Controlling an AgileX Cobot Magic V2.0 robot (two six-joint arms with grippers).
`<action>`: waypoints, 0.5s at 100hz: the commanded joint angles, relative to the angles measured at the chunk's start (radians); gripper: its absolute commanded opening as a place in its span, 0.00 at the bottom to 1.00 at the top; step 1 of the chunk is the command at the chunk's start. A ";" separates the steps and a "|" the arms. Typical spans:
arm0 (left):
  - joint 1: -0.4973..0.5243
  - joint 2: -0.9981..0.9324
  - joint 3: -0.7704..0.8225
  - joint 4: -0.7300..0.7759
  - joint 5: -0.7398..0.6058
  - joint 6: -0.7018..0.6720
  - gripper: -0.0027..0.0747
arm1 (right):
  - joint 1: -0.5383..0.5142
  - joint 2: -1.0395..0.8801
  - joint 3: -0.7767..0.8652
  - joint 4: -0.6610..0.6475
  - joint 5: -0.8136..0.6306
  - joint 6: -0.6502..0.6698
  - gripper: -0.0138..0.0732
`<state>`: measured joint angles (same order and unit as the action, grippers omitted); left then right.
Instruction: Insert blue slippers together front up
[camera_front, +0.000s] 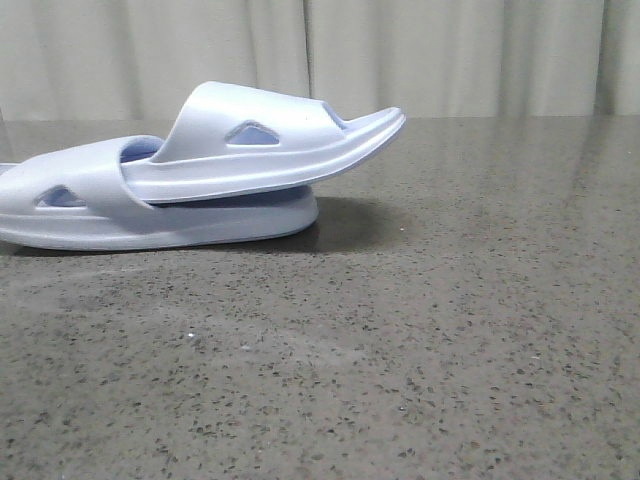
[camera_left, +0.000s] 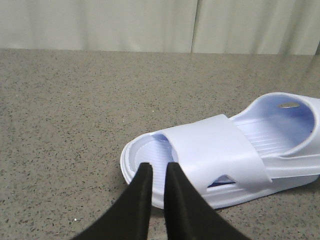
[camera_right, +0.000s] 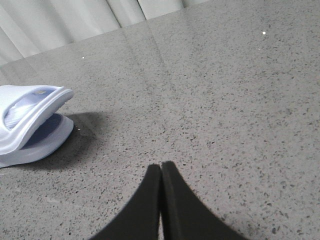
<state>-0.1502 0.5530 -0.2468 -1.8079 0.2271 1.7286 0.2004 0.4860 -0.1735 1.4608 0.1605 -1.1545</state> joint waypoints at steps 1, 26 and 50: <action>-0.008 -0.020 -0.022 -0.032 0.020 -0.001 0.05 | 0.004 -0.001 -0.025 0.015 -0.012 -0.014 0.07; 0.044 -0.087 -0.022 0.758 0.000 -0.784 0.05 | 0.004 -0.001 -0.025 0.015 -0.012 -0.014 0.07; 0.053 -0.242 0.040 1.624 -0.084 -1.697 0.05 | 0.004 -0.001 -0.025 0.015 -0.012 -0.014 0.07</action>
<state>-0.1008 0.3690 -0.2161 -0.4279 0.2480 0.3034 0.2004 0.4860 -0.1735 1.4608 0.1590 -1.1545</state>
